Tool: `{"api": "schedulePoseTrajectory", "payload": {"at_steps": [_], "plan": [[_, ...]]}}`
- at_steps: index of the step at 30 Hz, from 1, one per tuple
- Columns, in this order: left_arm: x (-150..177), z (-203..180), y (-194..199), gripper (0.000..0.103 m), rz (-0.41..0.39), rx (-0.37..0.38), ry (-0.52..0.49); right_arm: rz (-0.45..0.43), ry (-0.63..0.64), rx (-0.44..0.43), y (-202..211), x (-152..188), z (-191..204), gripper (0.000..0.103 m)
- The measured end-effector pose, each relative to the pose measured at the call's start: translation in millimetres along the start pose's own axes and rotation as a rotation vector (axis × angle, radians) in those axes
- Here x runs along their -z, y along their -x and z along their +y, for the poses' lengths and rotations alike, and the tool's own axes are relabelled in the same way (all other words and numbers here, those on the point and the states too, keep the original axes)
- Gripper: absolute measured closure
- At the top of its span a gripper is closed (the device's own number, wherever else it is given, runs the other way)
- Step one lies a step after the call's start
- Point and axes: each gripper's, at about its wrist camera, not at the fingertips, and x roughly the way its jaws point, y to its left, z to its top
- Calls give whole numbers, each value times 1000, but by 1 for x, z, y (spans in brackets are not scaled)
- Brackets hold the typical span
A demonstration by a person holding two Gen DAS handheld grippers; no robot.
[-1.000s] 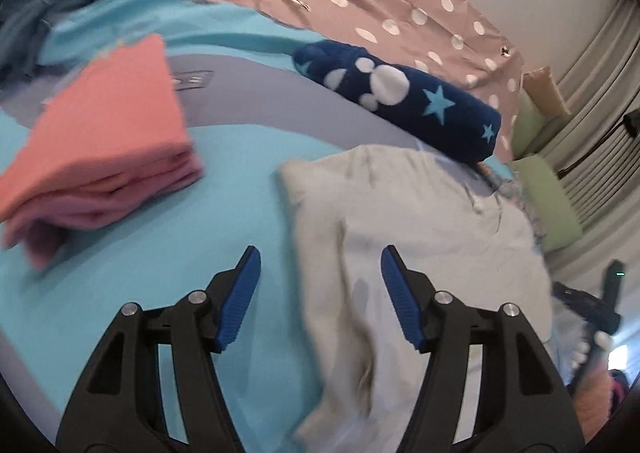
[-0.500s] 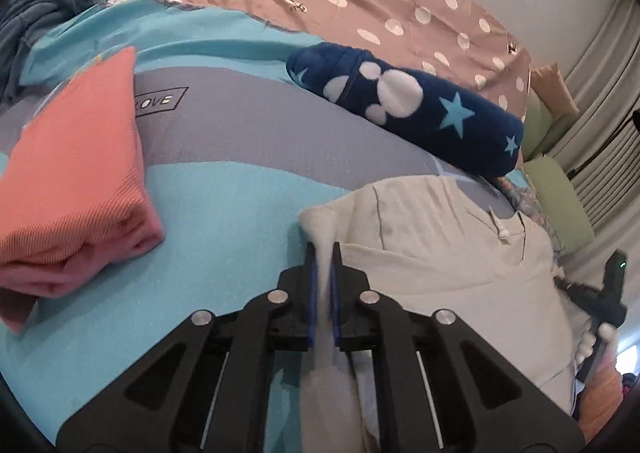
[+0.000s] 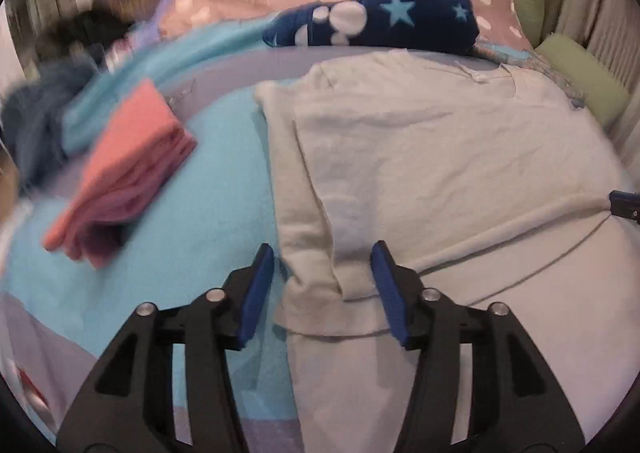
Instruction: Fold small clothes
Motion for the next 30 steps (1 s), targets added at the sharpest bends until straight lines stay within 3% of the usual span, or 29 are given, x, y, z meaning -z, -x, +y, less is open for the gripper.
{"api": "schedulePoseTrajectory", "payload": {"at_steps": [2,5,9,18,21,26,30], "plan": [[0,2,16,50,-1,-4,31,-16,28,43,12,7,9,74],[8,18,48,51,-53,85,101,-49,-6,-6,48,23,10,74],[48,46,97,39,-124,201,186,-122,-64,-32,101,61,-7,71],[161,54,134,41,-50,396,308,-116,-308,-68,145,170,-42,71],[184,39,143,41,-17,438,294,-117,-373,-93,155,202,-43,70],[211,11,167,41,5,438,203,-140,-449,-155,174,248,-41,70],[236,10,184,41,20,446,192,-140,-444,-178,186,278,-30,70]]}}
